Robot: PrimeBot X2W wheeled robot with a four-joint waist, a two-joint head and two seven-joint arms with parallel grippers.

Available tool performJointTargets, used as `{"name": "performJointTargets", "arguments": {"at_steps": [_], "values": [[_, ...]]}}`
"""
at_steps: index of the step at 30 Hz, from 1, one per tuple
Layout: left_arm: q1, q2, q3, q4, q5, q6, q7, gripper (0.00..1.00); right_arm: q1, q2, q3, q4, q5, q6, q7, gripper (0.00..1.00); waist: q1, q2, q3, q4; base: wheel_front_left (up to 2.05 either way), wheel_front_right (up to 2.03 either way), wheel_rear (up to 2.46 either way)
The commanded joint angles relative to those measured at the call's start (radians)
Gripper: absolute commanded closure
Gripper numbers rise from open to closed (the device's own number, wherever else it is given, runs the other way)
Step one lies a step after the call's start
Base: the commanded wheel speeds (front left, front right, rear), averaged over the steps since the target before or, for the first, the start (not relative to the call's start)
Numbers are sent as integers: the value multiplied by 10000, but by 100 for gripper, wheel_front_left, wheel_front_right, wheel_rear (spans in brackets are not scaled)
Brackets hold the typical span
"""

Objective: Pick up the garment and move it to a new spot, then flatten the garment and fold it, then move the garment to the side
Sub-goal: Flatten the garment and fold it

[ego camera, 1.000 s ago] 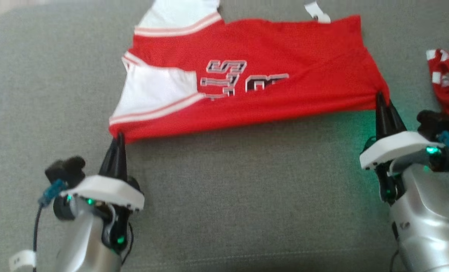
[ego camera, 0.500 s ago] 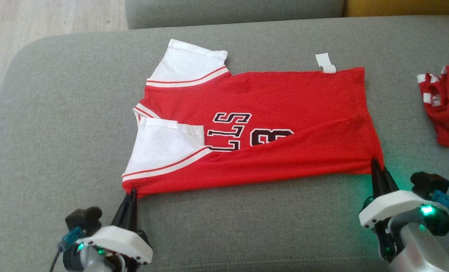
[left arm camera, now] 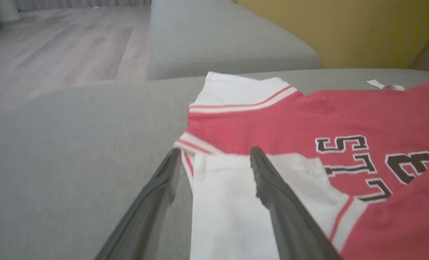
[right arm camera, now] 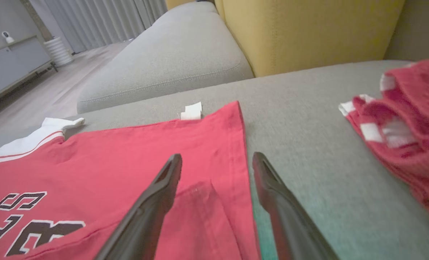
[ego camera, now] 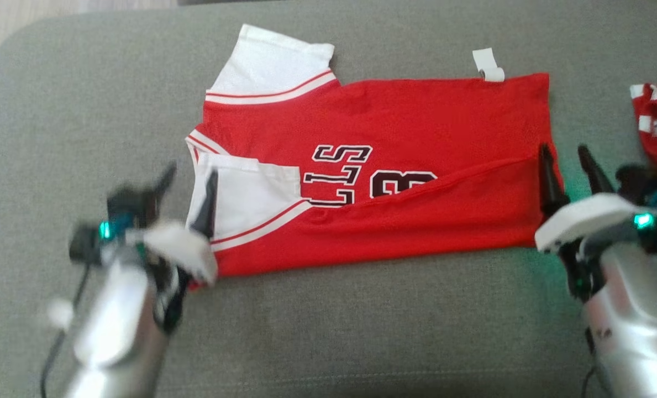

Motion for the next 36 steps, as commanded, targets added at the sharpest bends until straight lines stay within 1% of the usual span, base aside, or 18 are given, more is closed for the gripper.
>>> {"name": "performJointTargets", "arguments": {"at_steps": [1,4,6,7,10,13,16,20,23,28,29,30,31,32,36], "values": [[-858,362,204,-243,141,-81,163,0,-373,-171,273,-278,-139,65,99,0,0,0,155,2,0,0,0],[-2168,723,-196,57,372,-328,917,0,-1078,-282,431,-129,-361,65,516,0,0,0,475,-43,0,0,0],[-3001,846,-455,254,398,-444,1276,0,-1560,-353,510,52,-494,65,804,0,0,0,717,-75,0,0,0],[-3778,910,-748,472,355,-521,1575,0,-2079,-424,558,244,-595,65,1025,0,0,0,997,-116,0,0,0],[-4823,1050,-1346,829,339,-574,1905,0,-2842,-572,574,647,-796,65,1282,0,0,0,1416,-172,0,0,0],[-5751,1206,-2302,1151,17,-584,2182,0,-3519,-672,568,1110,-988,65,1468,0,0,0,1810,-205,0,0,0],[-6563,1445,-3061,1448,-444,-587,2270,0,-4087,-729,611,1552,-1166,65,1565,0,0,0,2116,-217,0,0,0],[-7382,1687,-3817,1846,-926,-588,2203,0,-4711,-800,641,2167,-1395,65,1633,0,0,0,2433,-197,0,0,0],[-7844,1817,-4276,2136,-1222,-589,2098,0,-5072,-799,620,2550,-1469,65,1546,0,0,0,2599,-149,0,0,0],[-8341,1949,-4768,2587,-1696,-589,1856,0,-5464,-703,704,3129,-1489,65,1389,0,0,0,2787,-91,0,0,0],[-8410,1978,-4846,2676,-1774,-589,1815,0,-5518,-672,757,3241,-1483,65,1386,7,0,0,2814,-90,0,0,0],[-8479,2004,-4920,2756,-1849,-589,1773,0,-5572,-658,806,3332,-1475,65,1359,36,0,0,2842,-91,0,0,0],[-8560,2034,-4996,2829,-1922,-589,1738,0,-5625,-642,864,3405,-1460,65,1321,71,0,0,2878,-94,0,0,0],[-8655,2073,-5082,2900,-1991,-590,1695,0,-5677,-627,922,3460,-1430,65,1262,100,0,0,2913,-103,0,0,0],[-9088,2223,-5565,3035,-2167,-590,1477,0,-5876,-571,1222,3585,-1273,65,1032,100,0,0,3100,-182,0,0,0]]}}
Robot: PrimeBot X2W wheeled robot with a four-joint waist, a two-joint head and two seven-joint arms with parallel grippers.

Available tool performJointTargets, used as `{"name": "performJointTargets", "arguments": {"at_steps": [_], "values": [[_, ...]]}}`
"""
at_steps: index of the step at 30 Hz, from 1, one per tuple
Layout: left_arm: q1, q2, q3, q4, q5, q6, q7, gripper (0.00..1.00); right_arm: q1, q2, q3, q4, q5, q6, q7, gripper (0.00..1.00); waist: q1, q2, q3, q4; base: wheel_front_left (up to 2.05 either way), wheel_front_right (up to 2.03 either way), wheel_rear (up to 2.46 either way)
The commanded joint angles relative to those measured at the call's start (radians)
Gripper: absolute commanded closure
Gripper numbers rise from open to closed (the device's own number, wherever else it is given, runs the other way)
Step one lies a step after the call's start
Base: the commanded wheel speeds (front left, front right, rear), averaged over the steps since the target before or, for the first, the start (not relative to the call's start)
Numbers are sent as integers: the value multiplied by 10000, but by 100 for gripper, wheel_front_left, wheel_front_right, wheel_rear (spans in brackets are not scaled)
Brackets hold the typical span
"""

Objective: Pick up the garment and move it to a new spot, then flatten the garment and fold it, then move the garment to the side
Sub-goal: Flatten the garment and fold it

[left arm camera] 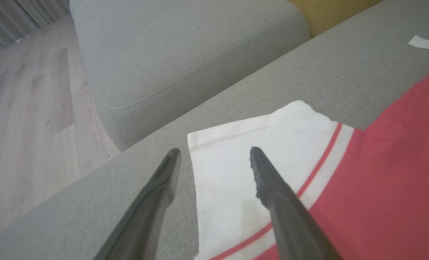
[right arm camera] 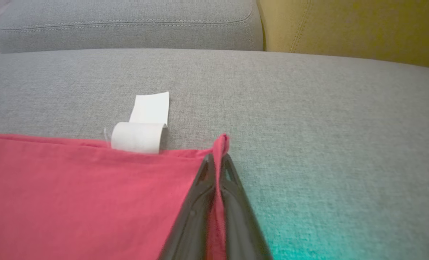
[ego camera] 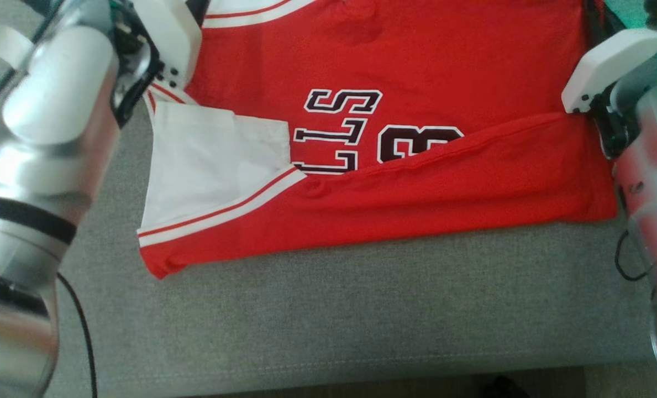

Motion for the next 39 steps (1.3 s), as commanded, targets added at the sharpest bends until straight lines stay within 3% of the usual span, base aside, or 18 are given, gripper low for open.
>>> {"name": "performJointTargets", "arguments": {"at_steps": [1,14,28,29,30,31,32,36,39], "values": [[-785,506,-38,-133,-222,16,-19,0,-199,155,298,-151,169,65,-210,100,-1,0,125,-86,0,0,0],[-2150,1153,-951,712,-1764,16,1097,0,-817,741,1684,-545,1131,65,-862,100,-1,0,920,-971,0,0,0],[-2759,1507,-765,1881,-2679,16,1478,0,-1078,726,3317,-1388,2591,65,-1166,100,-1,0,1486,-1639,0,0,0],[-2731,1480,-843,1868,-2714,16,1523,13,-1082,691,3388,-1408,2674,65,-1184,100,-1,0,1489,-1635,0,0,0],[-2717,1457,-904,1834,-2762,16,1535,55,-1093,655,3451,-1419,2752,65,-1196,100,-1,0,1497,-1625,0,0,0],[-2706,1431,-968,1781,-2811,16,1536,81,-1109,621,3505,-1425,2823,65,-1206,100,-1,0,1507,-1607,0,0,0],[-2676,1397,-1052,1702,-2883,16,1564,100,-1126,590,3554,-1426,2895,65,-1219,100,-1,0,1508,-1585,0,0,0],[-2629,1392,-1443,1249,-3104,16,1427,100,-1157,459,3679,-1382,3155,65,-1327,100,-1,0,1374,-1446,0,0,0],[-2743,1380,-1553,903,-3202,16,756,100,-1145,343,3681,-1285,3273,65,-1503,100,-1,0,1166,-1293,0,0,0]]}}
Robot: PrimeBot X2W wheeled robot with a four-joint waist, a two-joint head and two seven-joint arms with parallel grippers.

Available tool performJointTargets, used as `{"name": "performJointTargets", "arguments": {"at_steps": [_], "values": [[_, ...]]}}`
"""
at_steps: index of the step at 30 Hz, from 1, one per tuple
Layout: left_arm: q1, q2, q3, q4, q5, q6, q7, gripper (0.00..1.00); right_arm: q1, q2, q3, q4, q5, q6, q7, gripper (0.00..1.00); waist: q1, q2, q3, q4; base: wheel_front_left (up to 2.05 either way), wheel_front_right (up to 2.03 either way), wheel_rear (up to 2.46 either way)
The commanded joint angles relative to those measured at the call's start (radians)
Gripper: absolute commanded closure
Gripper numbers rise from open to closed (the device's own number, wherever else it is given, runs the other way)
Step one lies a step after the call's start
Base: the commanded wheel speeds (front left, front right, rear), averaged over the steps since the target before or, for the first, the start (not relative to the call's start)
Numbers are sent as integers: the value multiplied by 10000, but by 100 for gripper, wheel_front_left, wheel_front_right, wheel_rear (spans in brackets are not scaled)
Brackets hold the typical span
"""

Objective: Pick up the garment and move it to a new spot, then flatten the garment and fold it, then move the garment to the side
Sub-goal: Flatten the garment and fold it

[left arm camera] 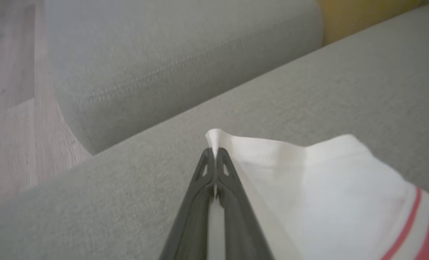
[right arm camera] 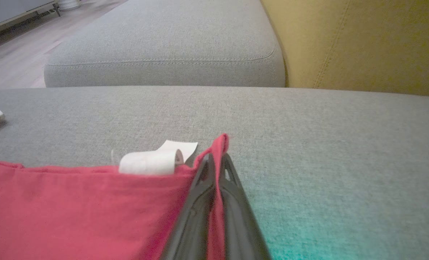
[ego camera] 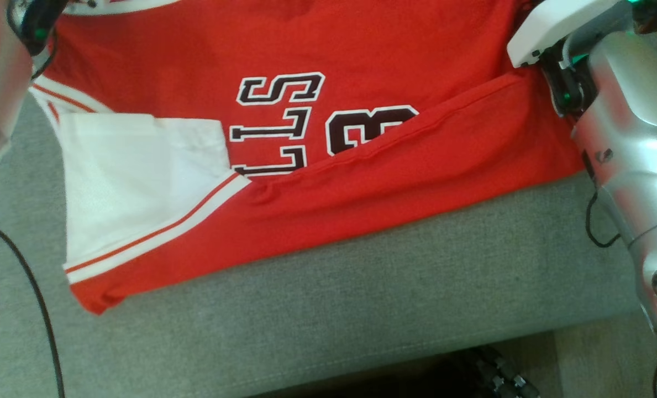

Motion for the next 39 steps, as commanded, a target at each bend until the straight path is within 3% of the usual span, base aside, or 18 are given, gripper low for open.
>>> {"name": "performJointTargets", "arguments": {"at_steps": [1,8,20,32,39], "values": [[-499,301,171,-356,-61,14,-424,100,-76,-21,20,-164,95,65,-202,100,-1,0,-204,156,0,0,0],[-144,35,-326,-931,-304,14,-1605,100,277,-303,-222,295,-74,65,-558,100,-1,0,-1104,714,0,0,0],[971,-103,-21,-1483,-719,14,-2899,100,1138,-759,-815,1055,-333,65,-620,100,-1,0,-2360,1491,0,0,0],[5058,12,2053,-4598,170,680,-2981,100,2944,-987,-1965,752,-663,65,-623,100,-1,0,-3450,1899,0,0,0],[7554,-400,2743,-5214,791,763,-2982,100,4028,-805,-2509,189,-933,65,-624,100,-1,0,-3917,1969,0,0,0]]}}
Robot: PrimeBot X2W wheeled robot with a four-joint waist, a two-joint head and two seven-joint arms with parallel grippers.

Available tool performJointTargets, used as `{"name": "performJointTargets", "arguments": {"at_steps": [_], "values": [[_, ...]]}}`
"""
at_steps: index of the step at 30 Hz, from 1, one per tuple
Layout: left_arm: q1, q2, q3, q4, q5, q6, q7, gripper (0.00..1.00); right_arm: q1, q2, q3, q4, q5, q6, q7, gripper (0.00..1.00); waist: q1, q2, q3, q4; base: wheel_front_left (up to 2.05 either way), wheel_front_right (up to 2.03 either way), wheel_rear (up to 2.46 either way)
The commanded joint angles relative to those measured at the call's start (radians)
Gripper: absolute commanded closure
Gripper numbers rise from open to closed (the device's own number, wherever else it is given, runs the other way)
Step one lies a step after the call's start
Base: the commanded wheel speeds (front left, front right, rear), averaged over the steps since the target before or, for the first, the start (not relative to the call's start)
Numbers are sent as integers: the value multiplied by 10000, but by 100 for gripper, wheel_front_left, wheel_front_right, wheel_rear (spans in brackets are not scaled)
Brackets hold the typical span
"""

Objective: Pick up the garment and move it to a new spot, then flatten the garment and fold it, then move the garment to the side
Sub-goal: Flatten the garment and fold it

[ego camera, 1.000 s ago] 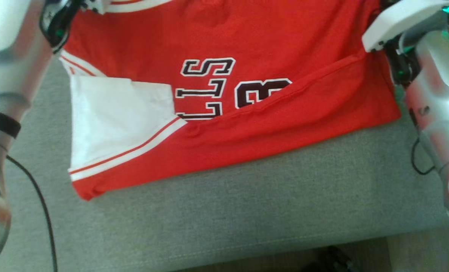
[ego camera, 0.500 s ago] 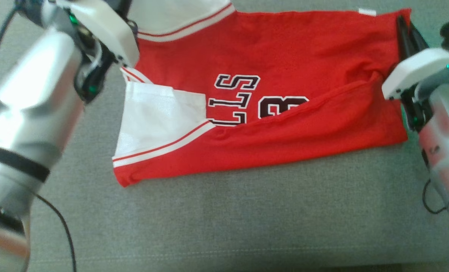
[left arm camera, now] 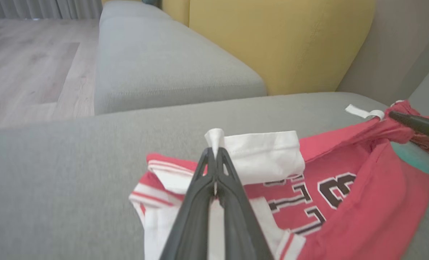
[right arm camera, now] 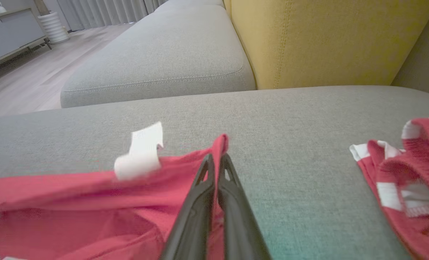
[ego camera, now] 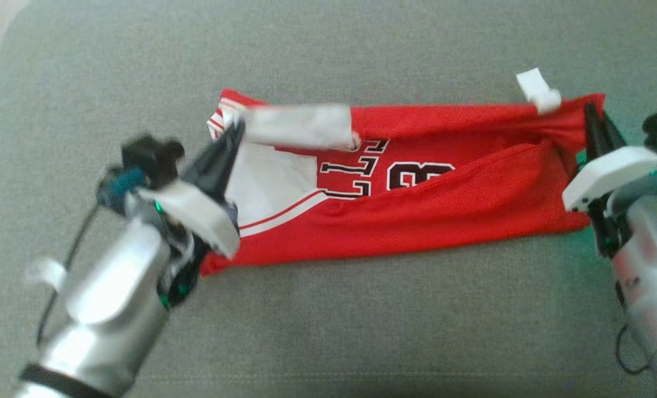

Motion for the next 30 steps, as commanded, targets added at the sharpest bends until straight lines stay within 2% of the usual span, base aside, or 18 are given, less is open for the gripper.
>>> {"name": "performJointTargets", "arguments": {"at_steps": [1,6,11,12,13,14,16,17,23,30], "values": [[79,101,553,-307,191,-11,-121,100,298,111,3,-430,-108,65,-137,100,1,-1,-167,20,0,0,0],[1365,-353,1344,-494,501,-45,-121,100,1043,222,-246,-698,-337,65,-137,100,1,-1,-467,5,0,0,0],[2292,-784,1773,-532,956,-258,-121,100,1434,308,-450,-513,-529,65,-137,100,1,-1,-639,55,0,0,0],[2416,-860,1858,-519,1058,-292,-121,57,1467,344,-490,-414,-534,65,-137,100,1,-1,-659,69,0,0,0],[2542,-941,1972,-485,1147,-300,-121,0,1485,407,-522,-317,-519,65,-137,95,1,-1,-680,78,0,0,0],[2542,-941,1972,-485,1147,-300,-121,0,1485,407,-522,-317,-519,65,-137,95,1,-1,-680,78,0,0,0],[2821,-1141,2277,-483,1294,-267,-121,0,1490,536,-572,-249,-469,65,-137,20,1,-1,-708,88,0,0,0],[2970,-1219,2412,-479,1417,-228,-121,0,1501,580,-600,-244,-439,65,-137,0,1,-1,-713,96,0,0,0],[3980,-1794,3411,-818,2092,-36,-122,0,1679,655,-922,-398,-114,65,-137,0,1,-1,-768,210,0,0,0],[4508,-2313,4237,-1351,2889,-221,-122,0,1850,678,-1691,-1356,92,65,-137,0,1,-1,-646,496,0,0,0]]}}
